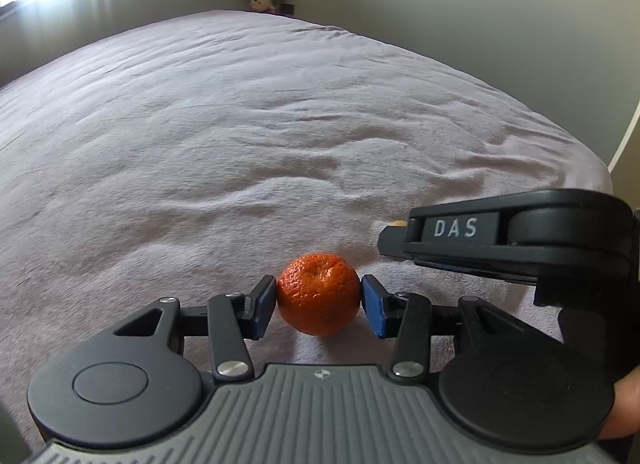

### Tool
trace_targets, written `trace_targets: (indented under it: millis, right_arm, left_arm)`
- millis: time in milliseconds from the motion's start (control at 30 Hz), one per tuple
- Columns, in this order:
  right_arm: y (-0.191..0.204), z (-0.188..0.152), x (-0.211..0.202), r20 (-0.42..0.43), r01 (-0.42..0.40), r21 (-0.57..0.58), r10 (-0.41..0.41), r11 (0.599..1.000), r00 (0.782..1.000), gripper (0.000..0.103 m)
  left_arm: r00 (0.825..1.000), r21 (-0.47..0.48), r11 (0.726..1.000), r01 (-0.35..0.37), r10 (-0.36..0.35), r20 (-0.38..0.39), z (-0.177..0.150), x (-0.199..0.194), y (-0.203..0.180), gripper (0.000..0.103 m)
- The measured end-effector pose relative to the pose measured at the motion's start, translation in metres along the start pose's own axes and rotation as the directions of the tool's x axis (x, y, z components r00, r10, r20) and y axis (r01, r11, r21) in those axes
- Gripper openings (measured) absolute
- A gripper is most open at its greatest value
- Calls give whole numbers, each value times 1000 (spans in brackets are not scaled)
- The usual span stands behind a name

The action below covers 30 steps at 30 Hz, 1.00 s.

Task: Organize fruits
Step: 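Close left gripper on the mandarin while right gripper closes on the small kiwi, then carry the mandarin with left tool while right tool carries the kiwi to the colander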

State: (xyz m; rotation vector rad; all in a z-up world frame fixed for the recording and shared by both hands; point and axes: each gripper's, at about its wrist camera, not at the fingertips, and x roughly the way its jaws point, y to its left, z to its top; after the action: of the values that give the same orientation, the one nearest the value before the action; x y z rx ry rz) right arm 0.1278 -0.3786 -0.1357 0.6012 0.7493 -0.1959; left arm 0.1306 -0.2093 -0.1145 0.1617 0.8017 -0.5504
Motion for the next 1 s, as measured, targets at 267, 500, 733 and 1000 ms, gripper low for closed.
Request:
trace_targets:
  millis: [267,500,733,1000]
  right_arm:
    - [22,1,-20,20,-65,-36,66,997,998,19]
    - [52,0,-49,38,-171,-91,176,981,984,19]
    - [84,-10,-73,19,-263,-161,270,951,963,19]
    - [122,-29,-95,-20,-331,-259,337,908,941,19]
  left_arm:
    - [999,-79,996,-40,41,17,0,-39,20,52]
    - [994,-108,990,-87,93,50,2,-81,34,52]
    - [987,-195,973,-124,141,73,-1,-128,60,52]
    - [976,-285,941,-184,210,63,-12,-173,97,52]
